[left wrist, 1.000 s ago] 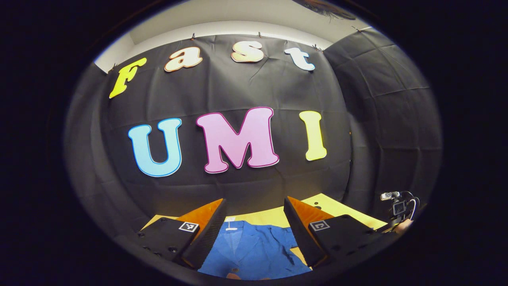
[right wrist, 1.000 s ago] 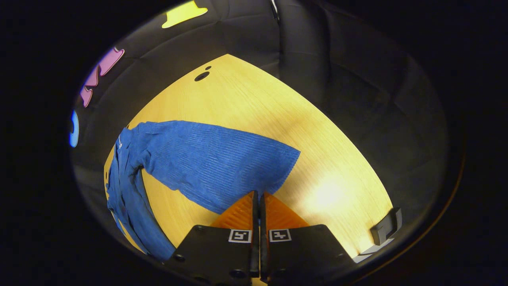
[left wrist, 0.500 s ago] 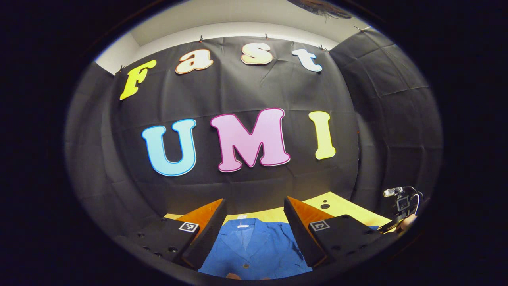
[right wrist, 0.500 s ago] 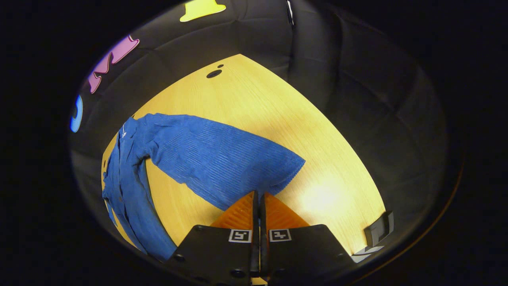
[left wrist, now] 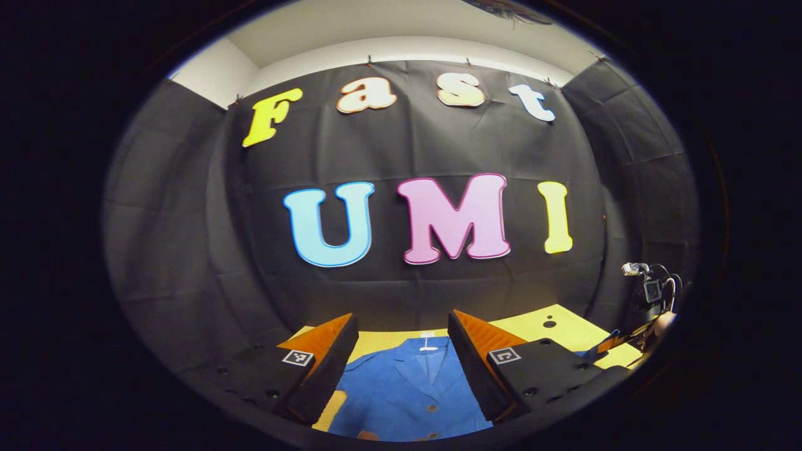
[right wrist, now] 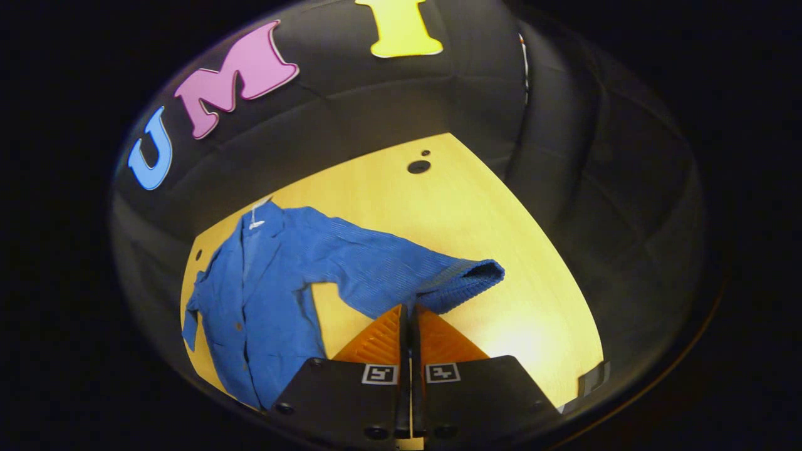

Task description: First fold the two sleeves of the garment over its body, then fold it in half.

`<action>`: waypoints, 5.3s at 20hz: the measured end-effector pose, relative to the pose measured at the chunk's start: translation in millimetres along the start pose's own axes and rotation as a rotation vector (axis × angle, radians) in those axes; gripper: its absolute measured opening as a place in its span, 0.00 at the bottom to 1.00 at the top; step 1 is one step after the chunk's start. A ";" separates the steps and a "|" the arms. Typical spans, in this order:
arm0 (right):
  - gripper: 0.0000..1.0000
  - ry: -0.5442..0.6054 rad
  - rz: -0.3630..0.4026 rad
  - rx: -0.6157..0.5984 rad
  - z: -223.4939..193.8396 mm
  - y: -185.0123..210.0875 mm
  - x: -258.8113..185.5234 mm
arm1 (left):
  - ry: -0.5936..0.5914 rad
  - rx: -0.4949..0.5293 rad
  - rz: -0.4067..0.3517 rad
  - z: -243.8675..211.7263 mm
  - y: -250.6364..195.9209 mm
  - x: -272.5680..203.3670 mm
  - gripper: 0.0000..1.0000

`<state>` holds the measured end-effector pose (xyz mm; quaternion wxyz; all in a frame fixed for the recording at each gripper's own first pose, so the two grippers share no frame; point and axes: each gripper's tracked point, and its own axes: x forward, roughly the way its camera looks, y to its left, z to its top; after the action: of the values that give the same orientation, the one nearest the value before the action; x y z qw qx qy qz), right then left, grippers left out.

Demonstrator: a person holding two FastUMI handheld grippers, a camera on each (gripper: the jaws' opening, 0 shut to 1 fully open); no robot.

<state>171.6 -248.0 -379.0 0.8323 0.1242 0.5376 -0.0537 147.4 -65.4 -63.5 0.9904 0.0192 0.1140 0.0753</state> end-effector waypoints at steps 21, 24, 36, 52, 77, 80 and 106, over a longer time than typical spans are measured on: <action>0.02 -0.335 -0.105 -0.049 -41.5 120.4 -124.2 | -0.072 -0.049 -0.108 -14.6 146.4 -72.4 0.83; 0.02 -0.341 -0.061 -0.089 -27.1 158.0 -120.4 | -0.080 -0.051 -0.119 -18.5 158.8 -79.1 0.83; 0.02 -0.271 0.177 -0.389 -17.0 412.4 -38.0 | 0.011 -0.155 0.097 -77.3 278.7 -93.9 0.83; 0.10 0.025 0.158 -0.508 -142.1 535.0 101.9 | 0.144 -0.172 0.302 -131.5 359.9 -134.2 0.84; 0.97 -0.481 0.289 -0.515 -50.2 378.2 -135.5 | 0.830 -0.547 0.233 -350.4 334.7 28.1 0.84; 0.98 -0.481 0.284 -0.495 -35.5 366.7 -129.6 | 0.877 -0.541 0.283 -360.2 336.8 45.3 0.84; 0.98 -0.425 0.234 -0.446 -7.5 314.1 -107.9 | 1.038 -0.601 0.432 -392.6 347.4 65.5 0.44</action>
<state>190.1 51.9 -237.1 0.9331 -0.0142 0.3325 0.1364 70.4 296.0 -441.0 0.7309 -0.2759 0.5465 0.3015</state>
